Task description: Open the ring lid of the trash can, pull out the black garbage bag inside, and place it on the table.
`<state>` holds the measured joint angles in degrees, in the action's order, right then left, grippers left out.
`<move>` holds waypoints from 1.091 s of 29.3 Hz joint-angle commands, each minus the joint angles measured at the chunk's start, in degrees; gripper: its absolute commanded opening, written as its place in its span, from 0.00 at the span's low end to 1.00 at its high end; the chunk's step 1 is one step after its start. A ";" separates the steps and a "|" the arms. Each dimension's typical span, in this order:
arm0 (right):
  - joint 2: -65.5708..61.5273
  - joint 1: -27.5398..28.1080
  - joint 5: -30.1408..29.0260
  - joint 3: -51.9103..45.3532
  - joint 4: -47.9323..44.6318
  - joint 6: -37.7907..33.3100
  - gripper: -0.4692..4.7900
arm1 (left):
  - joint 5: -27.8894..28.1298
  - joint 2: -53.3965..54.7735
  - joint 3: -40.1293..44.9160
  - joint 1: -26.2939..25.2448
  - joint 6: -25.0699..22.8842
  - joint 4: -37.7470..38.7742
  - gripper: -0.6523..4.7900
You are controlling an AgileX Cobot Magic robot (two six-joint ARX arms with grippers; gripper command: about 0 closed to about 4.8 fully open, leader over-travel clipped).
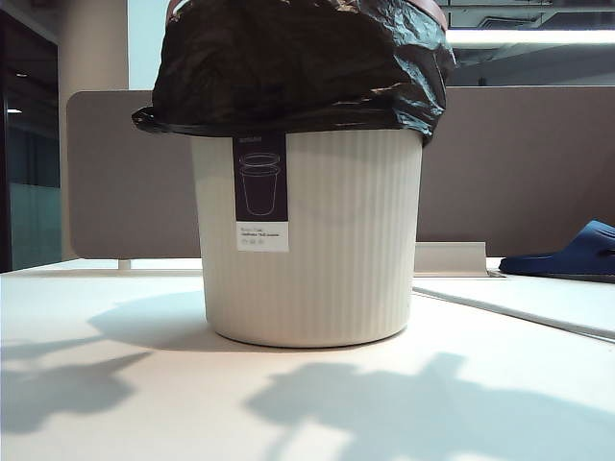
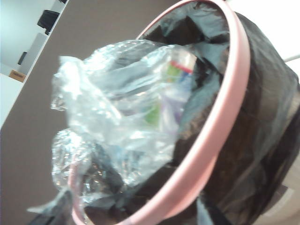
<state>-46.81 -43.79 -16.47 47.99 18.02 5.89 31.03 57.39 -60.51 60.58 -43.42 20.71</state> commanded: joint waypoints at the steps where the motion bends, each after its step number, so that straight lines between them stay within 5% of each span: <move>1: 0.13 0.04 0.04 0.37 -0.44 0.15 0.08 | -0.46 0.07 -0.17 0.00 0.55 1.25 0.75; 13: 0.26 0.02 -0.04 0.37 -0.22 -0.04 0.08 | -4.26 0.35 -0.09 -0.15 -2.51 3.54 0.75; 32: 0.33 -0.09 -0.15 0.35 0.33 -0.28 0.08 | -1.60 3.85 -0.11 -1.36 -8.33 -1.73 0.75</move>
<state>-46.76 -43.83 -16.49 47.99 18.98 5.69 29.06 61.45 -60.47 59.42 -50.92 20.64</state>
